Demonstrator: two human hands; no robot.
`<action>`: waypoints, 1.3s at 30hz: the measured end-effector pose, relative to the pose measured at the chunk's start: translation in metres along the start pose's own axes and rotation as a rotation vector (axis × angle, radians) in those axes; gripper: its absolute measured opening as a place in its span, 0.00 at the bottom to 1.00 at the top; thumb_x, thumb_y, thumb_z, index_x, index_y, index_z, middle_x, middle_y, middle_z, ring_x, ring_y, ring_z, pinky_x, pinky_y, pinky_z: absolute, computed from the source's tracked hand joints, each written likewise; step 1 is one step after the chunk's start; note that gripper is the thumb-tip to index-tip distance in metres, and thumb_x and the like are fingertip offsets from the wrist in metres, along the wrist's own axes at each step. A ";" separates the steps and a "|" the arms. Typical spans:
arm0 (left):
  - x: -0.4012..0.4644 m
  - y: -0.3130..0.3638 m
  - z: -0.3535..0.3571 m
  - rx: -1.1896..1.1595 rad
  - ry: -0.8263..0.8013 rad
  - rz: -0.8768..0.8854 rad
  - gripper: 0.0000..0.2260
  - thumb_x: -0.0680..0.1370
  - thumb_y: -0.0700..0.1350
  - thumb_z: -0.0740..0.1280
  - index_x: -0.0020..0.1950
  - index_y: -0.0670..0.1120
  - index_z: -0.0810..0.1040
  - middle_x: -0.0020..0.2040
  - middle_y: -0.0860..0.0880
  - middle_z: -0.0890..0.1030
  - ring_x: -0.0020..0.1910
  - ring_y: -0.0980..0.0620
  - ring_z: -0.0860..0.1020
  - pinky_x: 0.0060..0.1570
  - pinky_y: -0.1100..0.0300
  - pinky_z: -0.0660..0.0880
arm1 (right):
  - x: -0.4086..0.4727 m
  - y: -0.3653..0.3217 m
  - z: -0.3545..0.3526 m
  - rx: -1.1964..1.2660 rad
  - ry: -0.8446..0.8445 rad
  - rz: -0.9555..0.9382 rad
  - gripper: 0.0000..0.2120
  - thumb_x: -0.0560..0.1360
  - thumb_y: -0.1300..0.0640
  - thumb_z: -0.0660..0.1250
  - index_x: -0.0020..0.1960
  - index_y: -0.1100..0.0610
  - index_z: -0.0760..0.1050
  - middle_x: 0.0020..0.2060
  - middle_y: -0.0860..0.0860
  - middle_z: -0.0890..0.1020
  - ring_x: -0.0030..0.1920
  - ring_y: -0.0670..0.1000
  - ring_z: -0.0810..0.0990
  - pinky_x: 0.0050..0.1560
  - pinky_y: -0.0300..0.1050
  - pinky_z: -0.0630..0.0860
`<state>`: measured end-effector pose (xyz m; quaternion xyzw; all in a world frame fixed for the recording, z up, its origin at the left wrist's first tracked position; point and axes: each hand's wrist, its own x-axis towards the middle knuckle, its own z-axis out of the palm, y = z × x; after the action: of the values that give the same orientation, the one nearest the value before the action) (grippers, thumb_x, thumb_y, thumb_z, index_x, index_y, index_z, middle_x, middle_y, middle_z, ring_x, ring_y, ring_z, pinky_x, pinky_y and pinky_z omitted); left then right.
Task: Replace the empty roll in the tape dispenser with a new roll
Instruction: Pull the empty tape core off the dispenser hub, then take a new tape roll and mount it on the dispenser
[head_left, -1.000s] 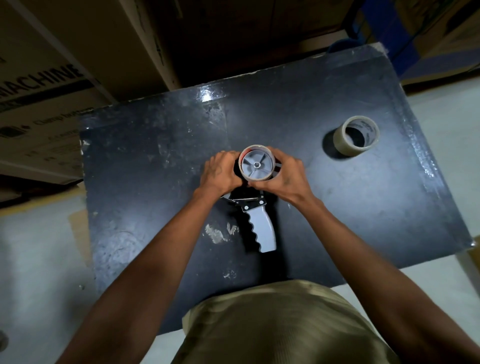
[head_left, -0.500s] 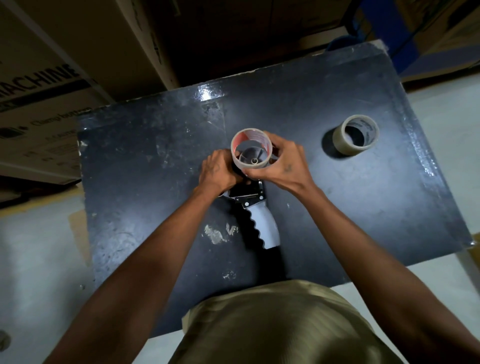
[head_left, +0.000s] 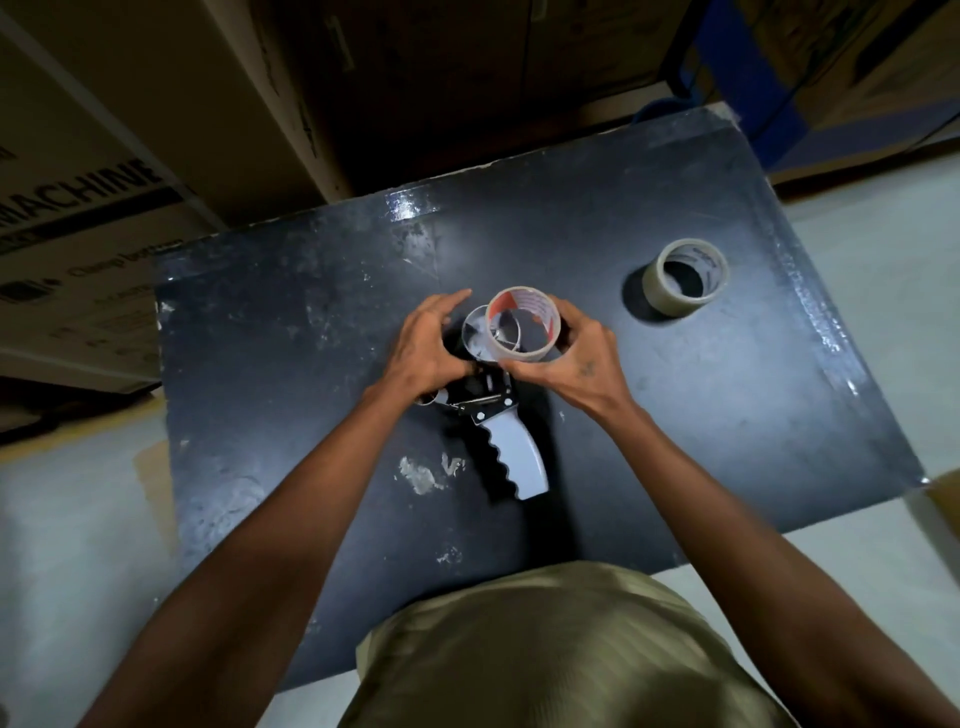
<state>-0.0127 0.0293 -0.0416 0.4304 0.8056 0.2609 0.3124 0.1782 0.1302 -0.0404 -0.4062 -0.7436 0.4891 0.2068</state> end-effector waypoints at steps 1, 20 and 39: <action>-0.003 0.000 -0.002 -0.019 0.012 0.013 0.43 0.60 0.43 0.83 0.74 0.49 0.73 0.66 0.47 0.76 0.59 0.49 0.78 0.60 0.63 0.74 | -0.004 0.003 -0.004 0.001 0.016 0.009 0.35 0.59 0.47 0.86 0.64 0.51 0.80 0.52 0.45 0.87 0.54 0.44 0.86 0.59 0.53 0.82; -0.086 0.047 0.069 -0.012 0.271 0.380 0.15 0.72 0.43 0.69 0.57 0.46 0.85 0.54 0.47 0.84 0.54 0.45 0.81 0.56 0.44 0.78 | -0.107 0.089 -0.113 -0.121 0.505 0.330 0.37 0.58 0.40 0.82 0.64 0.51 0.78 0.54 0.49 0.86 0.53 0.48 0.83 0.53 0.36 0.76; -0.126 0.042 0.081 -0.095 0.247 0.403 0.13 0.72 0.37 0.69 0.55 0.43 0.85 0.52 0.48 0.84 0.52 0.51 0.81 0.55 0.56 0.78 | -0.107 0.111 -0.147 -0.183 0.664 0.391 0.54 0.62 0.43 0.85 0.78 0.60 0.64 0.74 0.60 0.73 0.74 0.59 0.71 0.74 0.50 0.67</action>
<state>0.1236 -0.0456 -0.0313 0.5321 0.7225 0.4062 0.1728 0.3892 0.1472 -0.0661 -0.6931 -0.5854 0.2929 0.3019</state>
